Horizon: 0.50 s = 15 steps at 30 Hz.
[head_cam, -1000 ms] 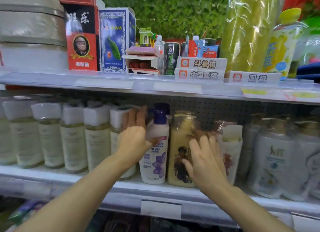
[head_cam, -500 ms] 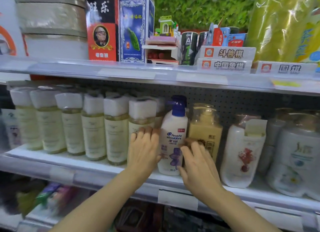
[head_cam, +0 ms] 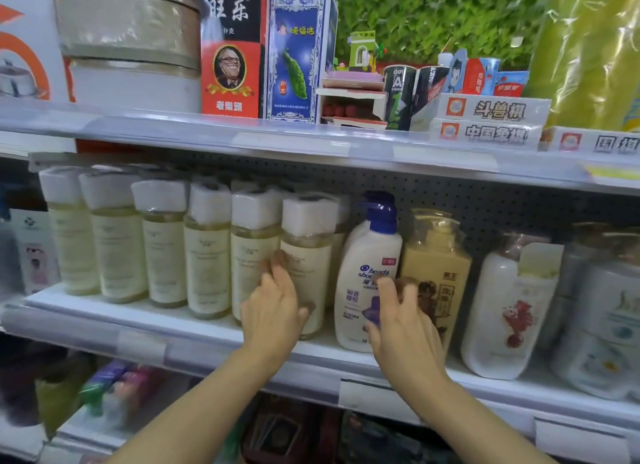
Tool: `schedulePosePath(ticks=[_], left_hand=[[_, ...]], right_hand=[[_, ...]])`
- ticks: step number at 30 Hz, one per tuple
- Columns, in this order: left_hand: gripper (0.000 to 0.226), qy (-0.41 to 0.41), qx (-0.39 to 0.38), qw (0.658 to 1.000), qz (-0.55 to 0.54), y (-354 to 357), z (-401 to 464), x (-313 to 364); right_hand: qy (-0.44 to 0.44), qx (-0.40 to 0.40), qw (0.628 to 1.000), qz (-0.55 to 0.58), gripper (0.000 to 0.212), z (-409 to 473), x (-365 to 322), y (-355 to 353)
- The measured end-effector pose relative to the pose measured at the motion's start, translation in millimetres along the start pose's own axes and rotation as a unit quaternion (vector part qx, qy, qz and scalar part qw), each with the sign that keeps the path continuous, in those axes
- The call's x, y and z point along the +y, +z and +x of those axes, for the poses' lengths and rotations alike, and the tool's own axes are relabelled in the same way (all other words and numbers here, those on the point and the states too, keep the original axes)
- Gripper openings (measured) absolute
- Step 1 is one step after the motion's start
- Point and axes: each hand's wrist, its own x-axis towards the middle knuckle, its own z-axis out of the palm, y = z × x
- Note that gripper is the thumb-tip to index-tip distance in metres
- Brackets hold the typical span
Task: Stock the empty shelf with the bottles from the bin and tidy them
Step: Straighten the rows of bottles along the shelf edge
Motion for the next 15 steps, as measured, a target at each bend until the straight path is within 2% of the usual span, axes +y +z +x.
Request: schedulePosePath(ticks=[5, 11, 15], left_hand=[[0.092, 0.007, -0.016, 1.000, 0.007, 0, 1, -4], [0.091, 0.005, -0.017, 1.000, -0.008, -1, 0, -5], [0.073, 0.013, -0.001, 0.999, -0.045, -3, -4, -4]], right_hand=[[0.062, -0.008, 0.998, 0.014, 0.055, 13, -7, -5], [0.085, -0.032, 0.996, 0.019, 0.066, 21, -15, -1], [0.104, -0.037, 0.994, 0.025, 0.063, 20, -21, -1]])
